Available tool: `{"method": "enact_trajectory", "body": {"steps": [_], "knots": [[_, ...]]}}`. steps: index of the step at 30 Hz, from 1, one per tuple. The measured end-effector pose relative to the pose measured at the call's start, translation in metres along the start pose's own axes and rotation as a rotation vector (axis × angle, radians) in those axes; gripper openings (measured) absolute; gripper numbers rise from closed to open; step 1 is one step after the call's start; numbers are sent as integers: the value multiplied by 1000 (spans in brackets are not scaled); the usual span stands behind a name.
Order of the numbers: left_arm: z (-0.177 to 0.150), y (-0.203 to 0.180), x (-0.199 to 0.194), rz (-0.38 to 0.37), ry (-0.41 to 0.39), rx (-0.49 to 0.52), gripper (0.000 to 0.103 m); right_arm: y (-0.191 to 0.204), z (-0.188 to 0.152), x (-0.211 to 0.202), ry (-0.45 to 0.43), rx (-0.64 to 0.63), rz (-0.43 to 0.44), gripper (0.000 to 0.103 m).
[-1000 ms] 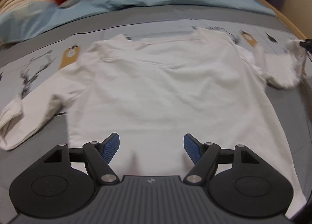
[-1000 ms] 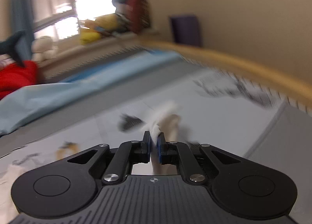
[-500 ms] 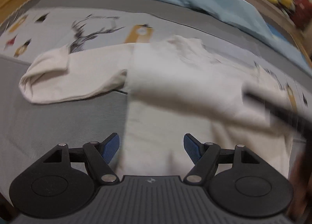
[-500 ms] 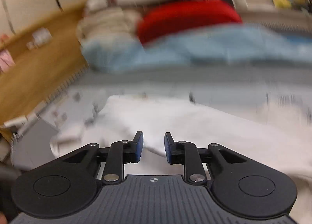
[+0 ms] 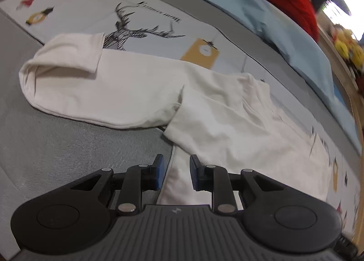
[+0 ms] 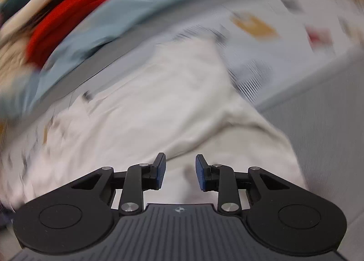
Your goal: Fold small clothes
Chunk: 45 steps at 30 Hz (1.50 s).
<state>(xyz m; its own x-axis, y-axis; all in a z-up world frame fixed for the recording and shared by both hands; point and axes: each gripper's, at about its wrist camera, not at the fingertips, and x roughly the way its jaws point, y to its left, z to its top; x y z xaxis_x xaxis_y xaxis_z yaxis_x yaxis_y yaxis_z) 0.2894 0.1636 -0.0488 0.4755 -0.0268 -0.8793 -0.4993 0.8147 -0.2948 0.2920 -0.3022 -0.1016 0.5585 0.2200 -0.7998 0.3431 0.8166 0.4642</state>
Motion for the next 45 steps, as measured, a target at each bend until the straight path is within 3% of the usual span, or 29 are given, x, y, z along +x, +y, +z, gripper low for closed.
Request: {"method": "enact_trajectory", "body": {"steps": [5,11,14,21,24,28,33,37,38,39,40,42,45], "knots": [[17,-6,2,5,-29,-41,26,-35,19,5,-59,216,45,32],[27,-25,5,10,-65,-12,27,-54,27,29,17,391,80,33],[27,-30,11,14,-64,-10,27,-52,29,27,-13,419,72,7],[26,-41,19,-10,-52,28,27,-71,31,-11,-190,587,-5,3],[26,-43,24,-28,-39,54,27,-84,29,2,-83,648,19,6],[28,-40,35,-52,-25,60,27,-71,27,-9,-64,565,-17,8],[29,-37,61,-65,13,73,29,-58,30,-23,-130,451,-25,8],[29,-51,77,-52,27,158,29,-51,38,-22,-161,413,-27,8],[27,-56,80,-27,28,195,26,-50,39,-23,-171,396,-31,8],[26,-60,81,2,22,230,6,-47,42,-23,-182,378,-35,8],[26,-63,80,24,5,265,3,-45,45,-22,-193,360,-36,8],[30,-71,61,-1,-76,312,2,-40,50,-20,-217,323,-36,8],[41,-75,32,-31,-218,306,3,-32,57,-18,-237,266,-20,8]]}}
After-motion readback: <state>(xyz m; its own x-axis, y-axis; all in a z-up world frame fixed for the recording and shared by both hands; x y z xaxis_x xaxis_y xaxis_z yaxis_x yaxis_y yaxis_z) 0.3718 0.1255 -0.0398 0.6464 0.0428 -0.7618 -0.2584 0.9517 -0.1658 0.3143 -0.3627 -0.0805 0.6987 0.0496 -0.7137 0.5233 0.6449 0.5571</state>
